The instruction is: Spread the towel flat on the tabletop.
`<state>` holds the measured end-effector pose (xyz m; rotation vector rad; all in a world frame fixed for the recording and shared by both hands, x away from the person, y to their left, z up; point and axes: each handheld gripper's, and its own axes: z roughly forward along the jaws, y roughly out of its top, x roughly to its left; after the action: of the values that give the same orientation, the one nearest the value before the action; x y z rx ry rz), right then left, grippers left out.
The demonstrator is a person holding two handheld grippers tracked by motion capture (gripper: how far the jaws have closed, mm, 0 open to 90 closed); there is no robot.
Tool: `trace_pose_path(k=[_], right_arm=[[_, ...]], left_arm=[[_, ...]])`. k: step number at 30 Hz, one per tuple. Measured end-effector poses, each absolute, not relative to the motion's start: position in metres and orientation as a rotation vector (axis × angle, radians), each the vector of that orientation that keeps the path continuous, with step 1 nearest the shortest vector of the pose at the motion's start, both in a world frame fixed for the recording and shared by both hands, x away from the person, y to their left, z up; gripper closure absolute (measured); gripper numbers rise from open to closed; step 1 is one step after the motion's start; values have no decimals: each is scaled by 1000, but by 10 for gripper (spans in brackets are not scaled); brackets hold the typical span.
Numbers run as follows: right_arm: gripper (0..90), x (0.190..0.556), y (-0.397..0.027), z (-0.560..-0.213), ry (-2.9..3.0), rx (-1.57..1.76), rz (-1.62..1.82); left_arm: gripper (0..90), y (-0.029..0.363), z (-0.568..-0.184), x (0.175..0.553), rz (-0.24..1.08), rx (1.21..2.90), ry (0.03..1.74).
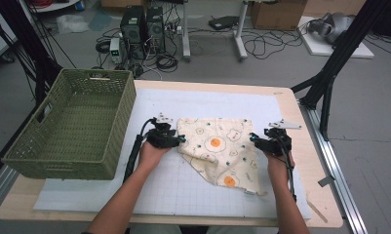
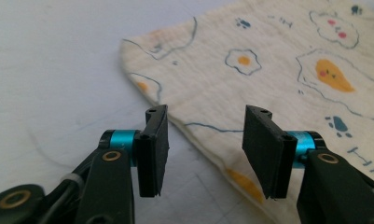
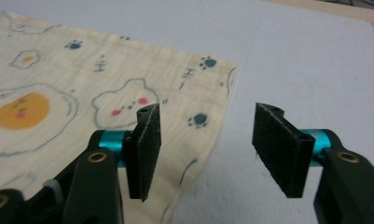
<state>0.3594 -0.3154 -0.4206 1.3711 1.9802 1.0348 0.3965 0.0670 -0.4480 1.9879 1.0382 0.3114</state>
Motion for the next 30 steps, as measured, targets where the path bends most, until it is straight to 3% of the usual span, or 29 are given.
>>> trace_pose_path(k=[3, 4, 5, 6, 15, 22, 23, 26, 27, 30], right_arm=[[377, 343, -318, -421, 2011, 1339, 1070], [377, 337, -319, -422, 2022, 1320, 1079], [378, 331, -319, -423, 2033, 1310, 1098], [379, 326, -320, -425, 2049, 1302, 1109], [380, 320, -303, -435, 2159, 1251, 1096], [378, 332, -271, -449, 2257, 1234, 1110], [405, 333, -267, -451, 2276, 1226, 1087], [815, 334, -261, -448, 2309, 1138, 1044], [867, 333, -260, -445, 2294, 1121, 982], [869, 336, -275, -444, 2153, 1179, 824]], left_arm=[[534, 56, -450, 392, 428, 2063, 962], [593, 55, -449, 392, 423, 2069, 937], [752, 55, -448, 392, 410, 2077, 930], [851, 54, -448, 393, 412, 2080, 932], [864, 95, -439, 421, 592, 1837, 1217], [837, 97, -447, 424, 530, 1827, 1219], [800, 95, -446, 423, 521, 1820, 1216], [617, 92, -445, 422, 477, 1824, 1196], [608, 92, -445, 420, 474, 1840, 1184], [565, 93, -439, 415, 454, 1832, 1171]])
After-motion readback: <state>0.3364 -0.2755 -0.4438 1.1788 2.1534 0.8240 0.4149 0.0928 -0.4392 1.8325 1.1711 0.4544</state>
